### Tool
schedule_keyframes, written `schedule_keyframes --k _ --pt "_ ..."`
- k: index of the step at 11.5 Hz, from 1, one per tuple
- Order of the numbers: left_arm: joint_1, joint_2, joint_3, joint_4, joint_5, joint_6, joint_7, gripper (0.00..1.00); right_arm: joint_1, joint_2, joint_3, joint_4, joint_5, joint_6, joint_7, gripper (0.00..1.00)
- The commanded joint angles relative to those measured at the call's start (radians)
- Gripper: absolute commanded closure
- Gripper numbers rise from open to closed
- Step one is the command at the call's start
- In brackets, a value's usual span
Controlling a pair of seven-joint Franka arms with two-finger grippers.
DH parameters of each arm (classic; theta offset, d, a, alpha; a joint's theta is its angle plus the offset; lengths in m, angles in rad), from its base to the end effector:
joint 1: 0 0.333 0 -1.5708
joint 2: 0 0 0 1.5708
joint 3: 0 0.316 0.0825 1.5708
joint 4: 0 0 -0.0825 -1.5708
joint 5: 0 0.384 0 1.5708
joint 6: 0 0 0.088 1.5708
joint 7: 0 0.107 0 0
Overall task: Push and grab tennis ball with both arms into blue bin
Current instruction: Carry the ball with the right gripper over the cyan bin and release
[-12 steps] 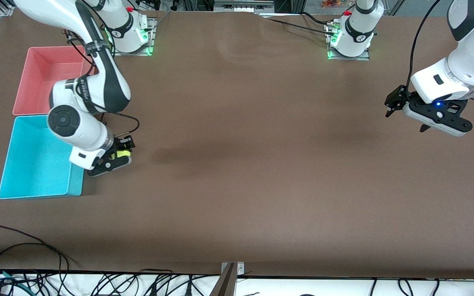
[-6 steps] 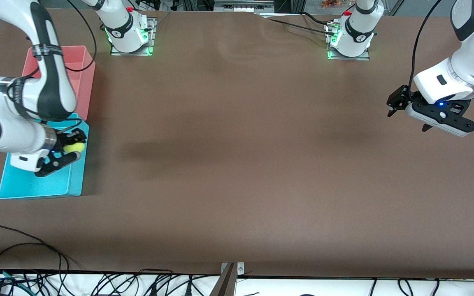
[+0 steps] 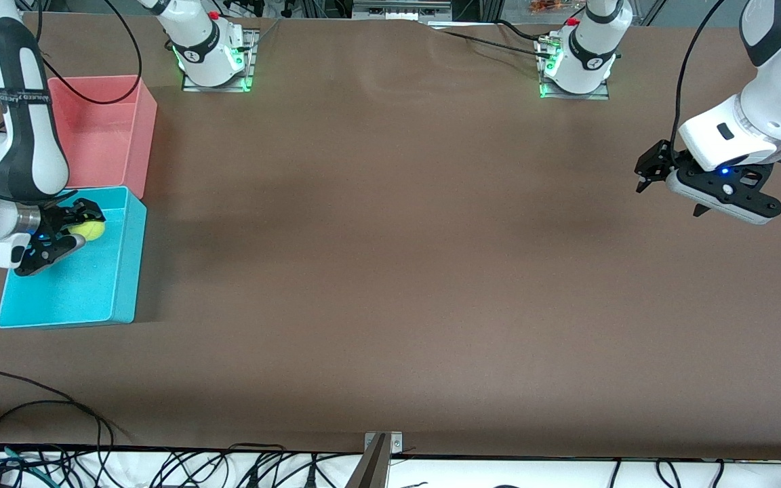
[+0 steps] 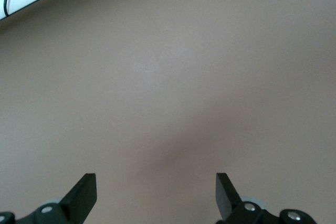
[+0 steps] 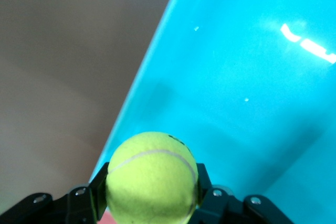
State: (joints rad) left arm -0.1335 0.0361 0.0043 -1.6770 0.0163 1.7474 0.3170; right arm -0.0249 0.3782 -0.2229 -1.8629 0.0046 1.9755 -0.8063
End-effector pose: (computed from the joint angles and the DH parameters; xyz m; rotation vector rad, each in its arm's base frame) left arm 0.5727 -0.0730 0.5691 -3.0435 0.6947 -0.0509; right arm 0.5859 -0.1411 0.3012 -2.9357 -0.8456 0.4016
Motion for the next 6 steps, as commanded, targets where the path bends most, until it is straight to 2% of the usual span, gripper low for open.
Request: schedule_keyframes --k 1,2,3,4,6 --pt "0.0 0.019 -0.007 0.036 0.017 -0.028 -0.035 0.0 -0.035 -0.077 0.01 -0.214 0.028 0.187 -0.065 0.79" --pt "0.0 0.022 -0.007 0.037 0.017 -0.028 -0.036 0.0 -0.043 -0.076 0.01 -0.234 0.028 0.21 -0.079 0.72" --pt "0.0 0.022 -0.007 0.037 0.017 -0.026 -0.05 0.0 -0.049 -0.076 0.01 -0.24 0.028 0.22 -0.082 0.41" --pt "0.0 0.025 -0.009 0.037 0.017 -0.026 -0.056 0.0 -0.058 -0.074 0.01 -0.239 0.029 0.218 -0.082 0.0" --pt "0.0 0.027 -0.009 0.037 0.017 -0.028 -0.056 0.0 -0.058 -0.074 0.011 -0.239 0.029 0.217 -0.083 0.0"
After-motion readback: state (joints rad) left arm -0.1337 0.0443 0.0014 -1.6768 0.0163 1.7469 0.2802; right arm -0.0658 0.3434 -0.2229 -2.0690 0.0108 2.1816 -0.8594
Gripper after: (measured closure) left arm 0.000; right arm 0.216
